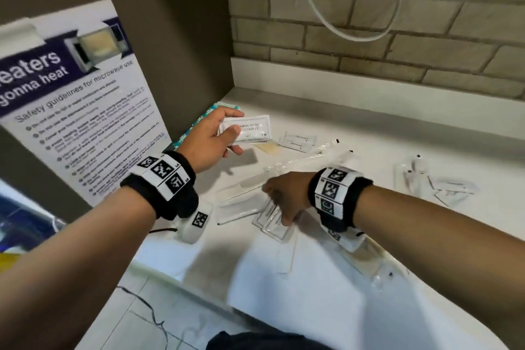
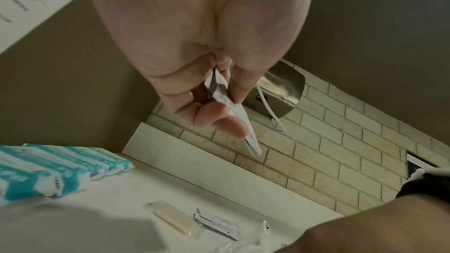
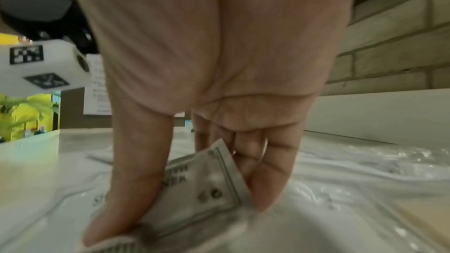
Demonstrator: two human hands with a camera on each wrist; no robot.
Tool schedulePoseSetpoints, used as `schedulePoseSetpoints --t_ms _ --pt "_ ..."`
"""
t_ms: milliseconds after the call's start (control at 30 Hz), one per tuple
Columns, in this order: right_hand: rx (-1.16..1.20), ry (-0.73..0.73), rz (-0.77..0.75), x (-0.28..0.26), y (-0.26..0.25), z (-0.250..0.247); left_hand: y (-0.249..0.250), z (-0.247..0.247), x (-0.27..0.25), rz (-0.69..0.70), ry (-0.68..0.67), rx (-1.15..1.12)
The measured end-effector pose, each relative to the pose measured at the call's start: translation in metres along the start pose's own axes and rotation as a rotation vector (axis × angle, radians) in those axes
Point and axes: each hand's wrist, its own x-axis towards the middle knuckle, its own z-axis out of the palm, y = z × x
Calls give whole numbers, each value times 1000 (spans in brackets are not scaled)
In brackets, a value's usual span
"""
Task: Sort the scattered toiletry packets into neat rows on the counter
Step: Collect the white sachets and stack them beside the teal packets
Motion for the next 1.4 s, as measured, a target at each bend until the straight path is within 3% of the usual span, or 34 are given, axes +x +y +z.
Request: schedulePoseSetpoints --t_ms 233,400,500,633,700,867,967,1067,1167,1233,1333,1400 --pt "-265 102 17 3 -4 -4 -16 -7 -9 -35 -14 9" --pt "-176 80 -44 -3 -5 -20 -25 -10 -14 -65 -31 5" --pt "-113 142 -108 -12 -10 -35 -29 -13 -14 -85 -28 -6" --pt "177 282 -272 -17 -24 -58 -34 -13 -13 -81 -21 -16" --pt "215 381 -289 -14 -30 -68 -31 -11 -14 -111 -50 -50" --pt "175 577 -232 0 -36 -74 -21 -7 -10 -174 -149 -389" --pt "100 676 -181 6 -35 -70 -18 -7 -9 -161 -157 -299" --pt "-88 824 -149 6 -36 -59 -26 -9 -5 -136 -103 -203" --pt "-112 941 -163 1 -40 -40 -34 -17 0 -115 -18 -183" --pt "-126 796 -189 0 -42 -24 -36 -22 3 -108 17 -158" --pt "-254 400 -277 8 -43 3 -34 -24 4 -106 6 -127" --pt "-333 300 -347 18 -42 20 -33 -24 4 -110 -2 -111"
